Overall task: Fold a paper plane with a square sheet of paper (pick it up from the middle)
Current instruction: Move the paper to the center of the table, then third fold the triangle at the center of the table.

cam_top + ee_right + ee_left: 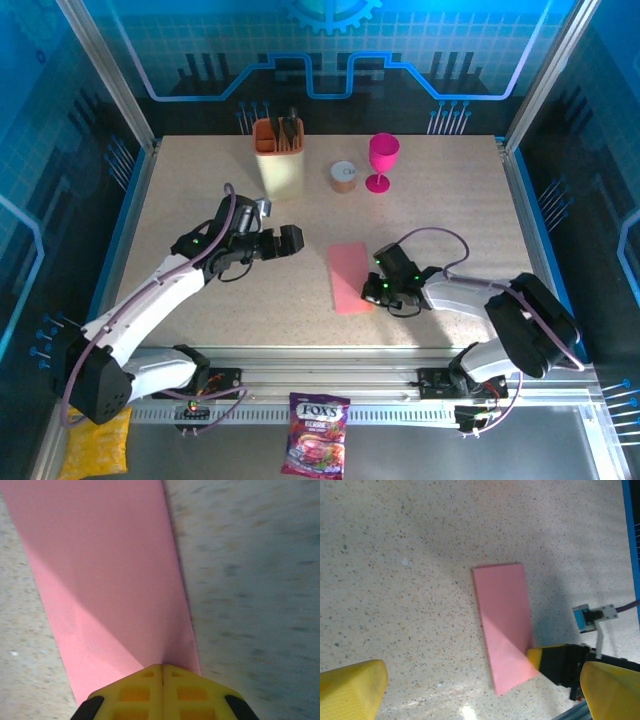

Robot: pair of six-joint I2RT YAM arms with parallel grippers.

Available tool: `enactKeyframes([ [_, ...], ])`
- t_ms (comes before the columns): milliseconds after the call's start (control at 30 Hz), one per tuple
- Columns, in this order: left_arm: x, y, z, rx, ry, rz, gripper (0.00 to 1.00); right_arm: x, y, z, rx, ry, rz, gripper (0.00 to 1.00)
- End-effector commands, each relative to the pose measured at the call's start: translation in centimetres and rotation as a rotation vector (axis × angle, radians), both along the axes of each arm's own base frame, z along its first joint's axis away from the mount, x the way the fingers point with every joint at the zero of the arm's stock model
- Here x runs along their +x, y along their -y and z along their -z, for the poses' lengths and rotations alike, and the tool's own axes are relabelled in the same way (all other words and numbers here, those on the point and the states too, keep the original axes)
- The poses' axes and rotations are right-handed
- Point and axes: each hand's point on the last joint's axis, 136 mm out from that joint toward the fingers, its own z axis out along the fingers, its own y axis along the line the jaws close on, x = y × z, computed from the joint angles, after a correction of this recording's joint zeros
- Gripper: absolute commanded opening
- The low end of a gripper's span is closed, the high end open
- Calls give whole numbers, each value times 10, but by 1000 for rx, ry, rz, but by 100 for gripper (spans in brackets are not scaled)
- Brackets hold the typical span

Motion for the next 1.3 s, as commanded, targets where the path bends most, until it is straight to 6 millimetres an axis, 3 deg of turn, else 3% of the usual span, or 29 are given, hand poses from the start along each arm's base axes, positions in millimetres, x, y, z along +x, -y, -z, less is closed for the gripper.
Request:
enactKeyframes([
  [0, 4, 10, -1, -67, -35, -8, 100, 8, -39, -15, 130, -8, 28, 0],
  [100, 3, 17, 7, -119, -74, -12, 100, 18, -62, -47, 186, 85, -20, 0],
  [200, 0, 22, 12, -170, -91, -16, 100, 23, -56, -73, 119, 163, -70, 0],
  [367, -11, 17, 29, -170, -113, -65, 100, 25, -43, -80, 16, 203, -206, 0],
  [567, -23, 18, 49, -159, -121, -81, 100, 15, -38, -63, -45, 195, -330, 0],
  [767, -26, 35, 54, -169, -123, -51, 100, 6, -36, -46, -4, 172, -330, 0],
  [1000, -27, 56, 66, -142, -157, -20, 100, 10, -38, -23, 29, 142, -309, 0],
  [1267, -19, 72, 77, -115, -174, 7, 100, 9, -18, 19, 16, 49, -241, 0],
])
